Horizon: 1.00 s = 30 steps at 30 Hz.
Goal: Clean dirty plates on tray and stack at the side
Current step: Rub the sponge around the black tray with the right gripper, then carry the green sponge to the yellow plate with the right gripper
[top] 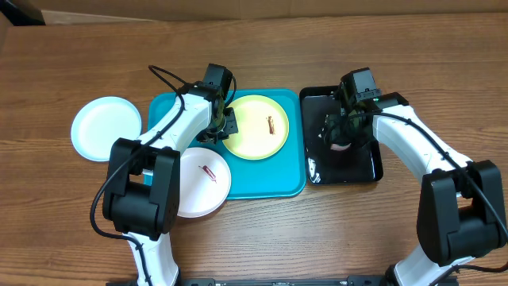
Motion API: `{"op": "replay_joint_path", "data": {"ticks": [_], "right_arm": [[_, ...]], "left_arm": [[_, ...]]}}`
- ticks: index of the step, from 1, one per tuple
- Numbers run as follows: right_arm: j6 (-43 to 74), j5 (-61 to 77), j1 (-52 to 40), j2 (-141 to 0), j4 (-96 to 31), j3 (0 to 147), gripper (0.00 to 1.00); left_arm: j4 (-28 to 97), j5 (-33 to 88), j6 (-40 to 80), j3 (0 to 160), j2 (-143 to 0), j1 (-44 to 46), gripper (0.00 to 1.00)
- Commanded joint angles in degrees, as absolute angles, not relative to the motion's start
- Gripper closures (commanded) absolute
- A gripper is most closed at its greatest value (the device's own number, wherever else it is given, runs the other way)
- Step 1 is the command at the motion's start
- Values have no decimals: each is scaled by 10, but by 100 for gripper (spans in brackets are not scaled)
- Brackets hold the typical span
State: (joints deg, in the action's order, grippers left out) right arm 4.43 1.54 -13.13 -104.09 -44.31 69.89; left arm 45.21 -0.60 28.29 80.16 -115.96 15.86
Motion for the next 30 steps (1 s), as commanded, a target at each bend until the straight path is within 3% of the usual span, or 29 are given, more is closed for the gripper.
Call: {"op": "replay_joint_path", "data": {"ticks": [1,11,23,30], "right_arm": [[45,1,-131,-1025,-459,734,96],[67,1,-144,-1025,-578,823,96],[91,-20,-159,-1026,-474,710,96],[95,-34,-159,-1024,-540,790,96]], "left_arm": [[455,-6,270,800,-1164,157,96],[450,-6,268,800,-1164,158,95],[448,-6,268,796,-1164,158,96],[447,-5,268,796,-1164,158,96]]}}
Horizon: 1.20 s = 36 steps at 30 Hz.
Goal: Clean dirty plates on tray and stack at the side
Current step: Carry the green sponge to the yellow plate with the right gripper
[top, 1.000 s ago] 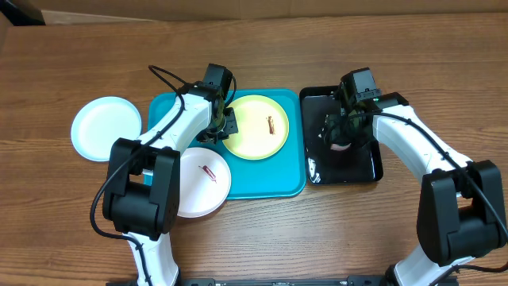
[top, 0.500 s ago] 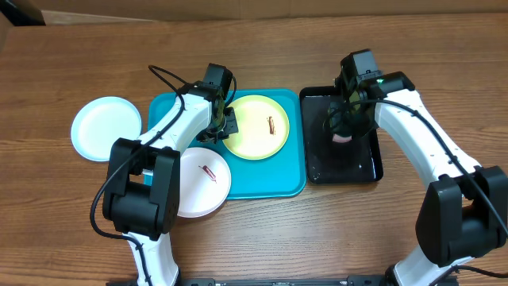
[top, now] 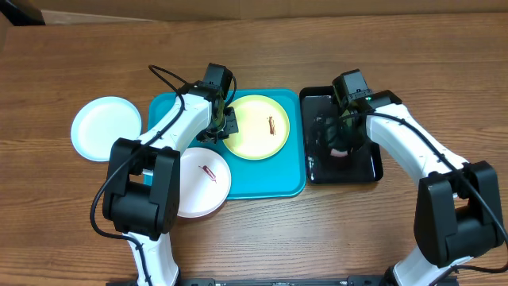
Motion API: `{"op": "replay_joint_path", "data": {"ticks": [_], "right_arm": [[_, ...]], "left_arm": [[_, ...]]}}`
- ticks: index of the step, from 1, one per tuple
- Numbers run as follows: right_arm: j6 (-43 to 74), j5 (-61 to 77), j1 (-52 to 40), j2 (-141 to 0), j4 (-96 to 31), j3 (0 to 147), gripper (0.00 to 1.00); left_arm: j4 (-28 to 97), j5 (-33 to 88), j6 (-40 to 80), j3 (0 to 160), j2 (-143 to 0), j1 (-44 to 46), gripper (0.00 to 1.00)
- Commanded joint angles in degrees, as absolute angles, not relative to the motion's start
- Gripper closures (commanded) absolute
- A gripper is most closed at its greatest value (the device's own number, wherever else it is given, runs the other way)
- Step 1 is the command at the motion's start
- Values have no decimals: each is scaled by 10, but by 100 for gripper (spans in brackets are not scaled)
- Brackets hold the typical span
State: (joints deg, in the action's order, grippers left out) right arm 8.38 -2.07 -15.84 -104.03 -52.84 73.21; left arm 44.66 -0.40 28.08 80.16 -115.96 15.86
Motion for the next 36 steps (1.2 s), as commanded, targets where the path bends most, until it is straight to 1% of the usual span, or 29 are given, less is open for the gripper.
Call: {"op": "replay_joint_path", "data": {"ticks": [1,5,9,13,17,20,25,27,29,30,36], "right_arm": [[98,-33,-159,-1024,-553,808,96],[101,-1,-161,-1024,-600,877,96],[101,57,-161,-1024,-609,908,96],[100,182,-164,-1025,-559,908,96],[102,200,-190,-1025,-519,908,96],[120,163,-222,-1029,-505,907,96],[139,59,-290,-1046,-491,907,96],[143,5,-316,-1057,-484,907,96],[173,-89,-345,-1078,-479,907,96],[180,-107,-351,-1086,-476,907,96],[197,-125,-359,-1143,-461,907,96]], "left_arm": [[447,-5,268,796,-1164,158,96],[447,-5,268,796,-1164,158,96],[446,-4,275,796,-1164,158,96],[445,12,274,794,-1164,158,96],[435,24,274,784,-1164,163,96],[435,25,274,784,-1164,163,96],[434,24,274,784,-1164,163,96],[434,24,274,784,-1164,163,96],[434,24,272,784,-1164,163,96],[435,24,272,784,-1164,163,96],[435,24,270,784,-1164,163,96]]}}
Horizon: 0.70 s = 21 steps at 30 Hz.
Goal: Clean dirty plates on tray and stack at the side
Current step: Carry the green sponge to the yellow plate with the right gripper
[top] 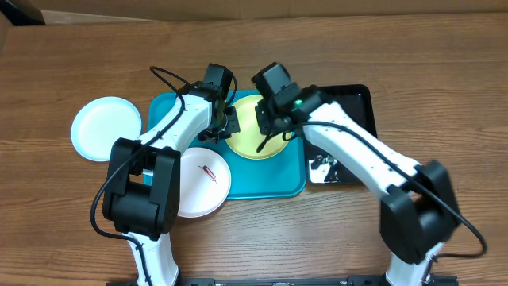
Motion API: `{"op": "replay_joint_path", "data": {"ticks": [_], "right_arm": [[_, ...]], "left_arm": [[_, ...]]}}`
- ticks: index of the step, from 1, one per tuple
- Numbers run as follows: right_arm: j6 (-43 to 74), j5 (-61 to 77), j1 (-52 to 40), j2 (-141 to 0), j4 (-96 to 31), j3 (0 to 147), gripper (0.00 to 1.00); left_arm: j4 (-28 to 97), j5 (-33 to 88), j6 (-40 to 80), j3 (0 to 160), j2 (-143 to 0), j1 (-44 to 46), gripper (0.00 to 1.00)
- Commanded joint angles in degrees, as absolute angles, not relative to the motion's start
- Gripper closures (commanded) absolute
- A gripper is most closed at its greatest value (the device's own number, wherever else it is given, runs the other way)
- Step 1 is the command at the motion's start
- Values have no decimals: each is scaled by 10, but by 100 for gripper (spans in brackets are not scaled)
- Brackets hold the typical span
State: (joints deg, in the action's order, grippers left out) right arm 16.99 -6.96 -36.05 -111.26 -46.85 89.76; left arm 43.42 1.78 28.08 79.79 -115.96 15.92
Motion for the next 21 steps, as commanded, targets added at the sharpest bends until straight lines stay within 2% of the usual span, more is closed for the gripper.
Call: {"op": "replay_joint_path", "data": {"ticks": [1,21], "right_arm": [[198,-131,-359,-1153,-459,907,96],[228,-175,-359,-1215,-416,900,96]], "left_arm": [[435,24,270,784,-1164,163,96],[438,24,265,784,-1164,163,96]]}}
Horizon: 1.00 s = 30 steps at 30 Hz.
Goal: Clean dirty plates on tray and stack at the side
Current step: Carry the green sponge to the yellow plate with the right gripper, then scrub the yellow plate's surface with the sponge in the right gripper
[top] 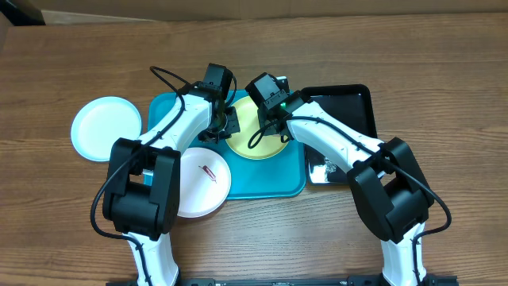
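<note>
A yellow plate [242,139] lies at the back of the teal tray [270,179]. My left gripper [228,123] sits at the plate's left rim, its fingers closed on the edge. Over the plate's middle hangs my right gripper [268,119], pointing down; its wrist hides the fingers and whatever lies under them. A white plate [198,179] with a small red scrap [209,172] rests half on the tray's front left corner. A clean pale plate [105,127] lies on the table to the left.
A black tray [353,107] stands right of the teal tray, with white bits [321,167] at its front left corner. The right arm reaches across it. Behind both trays there is bare wooden table [317,48].
My right gripper has shifted a little left and back over the yellow plate, and the right arm has swung in closer. The left gripper and all plates stay put.
At first my right gripper was down in the black tray over a pinkish thing, and the yellow plate showed a brown scrap. Later it stood over the yellow plate and the pinkish thing was gone from the black tray. The left gripper stayed at the plate's rim throughout.
</note>
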Motion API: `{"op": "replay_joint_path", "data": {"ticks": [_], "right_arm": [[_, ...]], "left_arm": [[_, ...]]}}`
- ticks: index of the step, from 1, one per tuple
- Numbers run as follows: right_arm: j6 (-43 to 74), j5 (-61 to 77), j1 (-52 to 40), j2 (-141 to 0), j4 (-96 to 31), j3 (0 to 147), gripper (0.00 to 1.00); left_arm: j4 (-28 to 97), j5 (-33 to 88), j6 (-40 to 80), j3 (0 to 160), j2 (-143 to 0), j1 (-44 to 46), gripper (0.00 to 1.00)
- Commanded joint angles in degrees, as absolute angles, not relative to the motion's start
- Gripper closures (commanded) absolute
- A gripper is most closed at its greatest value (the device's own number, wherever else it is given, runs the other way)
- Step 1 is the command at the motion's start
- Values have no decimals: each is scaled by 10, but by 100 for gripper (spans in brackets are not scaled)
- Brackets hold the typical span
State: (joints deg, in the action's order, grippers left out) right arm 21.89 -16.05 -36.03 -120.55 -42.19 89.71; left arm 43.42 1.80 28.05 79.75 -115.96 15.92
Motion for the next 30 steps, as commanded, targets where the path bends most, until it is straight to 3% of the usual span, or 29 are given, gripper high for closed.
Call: {"op": "replay_joint_path", "data": {"ticks": [1,15,23,30], "right_arm": [[228,-175,-359,-1217,-416,900,96],[262,-122,-328,-1244,-428,900,96],[243,-41,-308,-1244,-425,900,83],[236,-41,-308,-1244,-426,902,82]], "left_arm": [[438,24,263,784,-1164,163,96],[442,16,257,784,-1164,163,96],[442,15,257,784,-1164,163,96],[442,15,257,784,-1164,163,96]]}}
